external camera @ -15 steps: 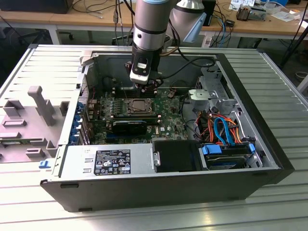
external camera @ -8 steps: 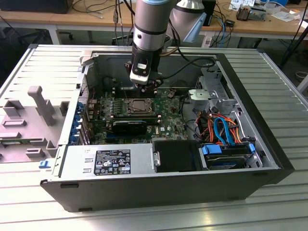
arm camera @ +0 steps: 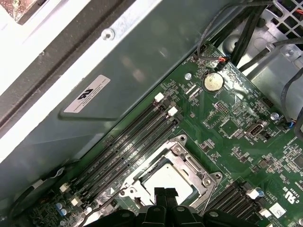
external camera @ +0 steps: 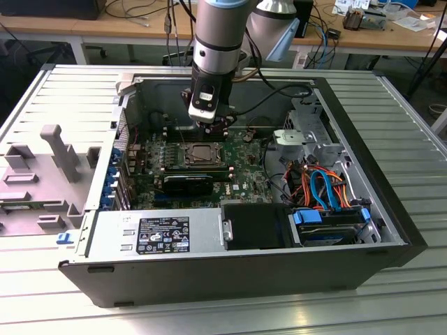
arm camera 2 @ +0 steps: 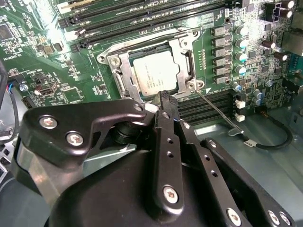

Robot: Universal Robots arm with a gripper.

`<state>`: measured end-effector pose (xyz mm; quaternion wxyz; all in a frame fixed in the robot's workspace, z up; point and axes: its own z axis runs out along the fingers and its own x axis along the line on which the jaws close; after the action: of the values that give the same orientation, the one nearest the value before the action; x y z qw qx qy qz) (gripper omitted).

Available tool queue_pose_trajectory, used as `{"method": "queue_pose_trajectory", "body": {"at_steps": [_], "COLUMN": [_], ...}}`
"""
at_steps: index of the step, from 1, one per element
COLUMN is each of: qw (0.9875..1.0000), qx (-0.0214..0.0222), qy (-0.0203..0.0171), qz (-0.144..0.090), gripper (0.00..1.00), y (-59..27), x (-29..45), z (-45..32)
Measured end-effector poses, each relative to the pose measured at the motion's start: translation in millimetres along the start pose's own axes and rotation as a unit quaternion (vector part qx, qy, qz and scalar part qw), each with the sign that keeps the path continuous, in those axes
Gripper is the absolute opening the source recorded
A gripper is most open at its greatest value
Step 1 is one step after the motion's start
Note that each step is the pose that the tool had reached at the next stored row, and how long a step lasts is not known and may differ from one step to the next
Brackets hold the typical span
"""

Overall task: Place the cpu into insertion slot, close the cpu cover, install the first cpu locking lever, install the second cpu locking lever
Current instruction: 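Install the first cpu locking lever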

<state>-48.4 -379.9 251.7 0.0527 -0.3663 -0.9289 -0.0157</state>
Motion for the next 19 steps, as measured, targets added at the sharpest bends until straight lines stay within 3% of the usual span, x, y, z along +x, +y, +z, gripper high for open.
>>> {"method": "queue_pose_trajectory", "body": {"at_steps": [11,19], "qw": [1.0000,0.9998], "qx": [-0.0051,-0.0034], "qy": [0.0048,0.0053], "qz": [-0.001,-0.021], "gripper": [0.11,0.11], "y": [0.0,0.0], "x": [0.0,0.0], "z": [0.4,0.4]}}
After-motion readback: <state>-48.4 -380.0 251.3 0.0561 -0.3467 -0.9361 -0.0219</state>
